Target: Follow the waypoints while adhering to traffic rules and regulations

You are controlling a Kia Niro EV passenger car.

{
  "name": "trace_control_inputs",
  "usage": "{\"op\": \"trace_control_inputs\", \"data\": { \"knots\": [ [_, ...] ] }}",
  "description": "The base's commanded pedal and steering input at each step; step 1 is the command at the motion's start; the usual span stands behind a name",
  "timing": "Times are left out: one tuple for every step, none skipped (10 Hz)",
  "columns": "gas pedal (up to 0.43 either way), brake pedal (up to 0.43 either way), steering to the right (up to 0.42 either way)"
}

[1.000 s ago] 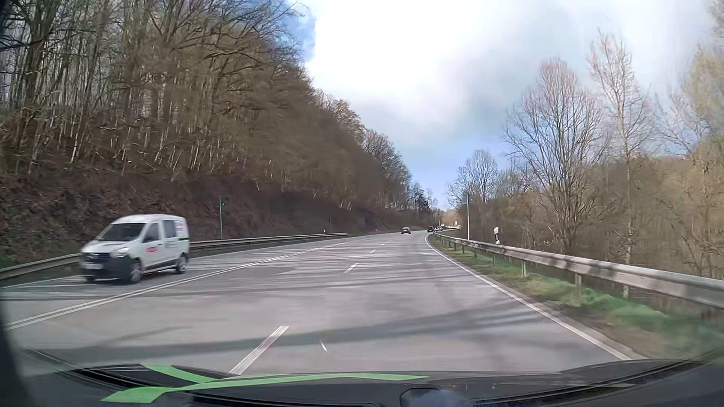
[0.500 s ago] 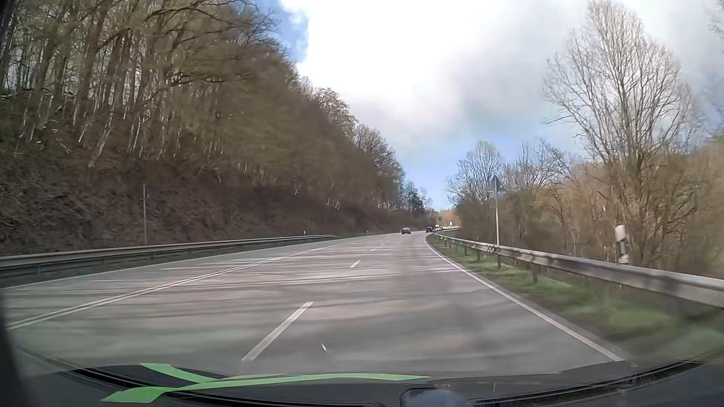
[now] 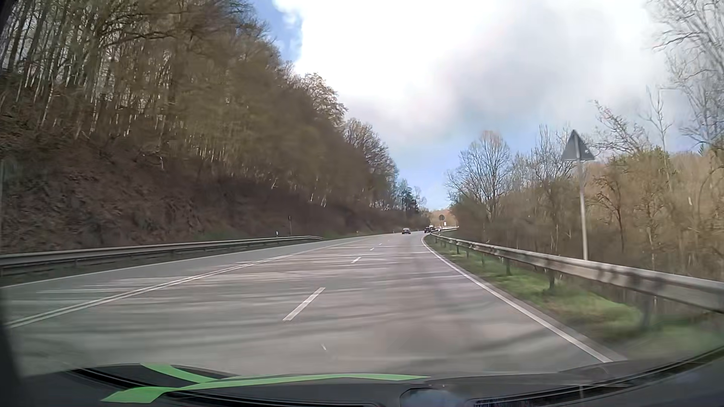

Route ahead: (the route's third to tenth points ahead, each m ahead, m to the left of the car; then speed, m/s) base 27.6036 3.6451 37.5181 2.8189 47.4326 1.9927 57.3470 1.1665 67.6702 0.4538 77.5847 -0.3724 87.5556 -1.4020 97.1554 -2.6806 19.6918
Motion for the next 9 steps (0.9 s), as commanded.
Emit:
{"op": "trace_control_inputs", "data": {
  "knots": [
    [0.287,0.0,0.007],
    [0.287,0.0,0.006],
    [0.287,0.0,0.005],
    [0.287,0.0,0.004],
    [0.287,0.0,0.004],
    [0.287,0.0,0.004],
    [0.287,0.0,0.004],
    [0.287,0.0,0.004],
    [0.287,0.0,0.004]
  ]
}}
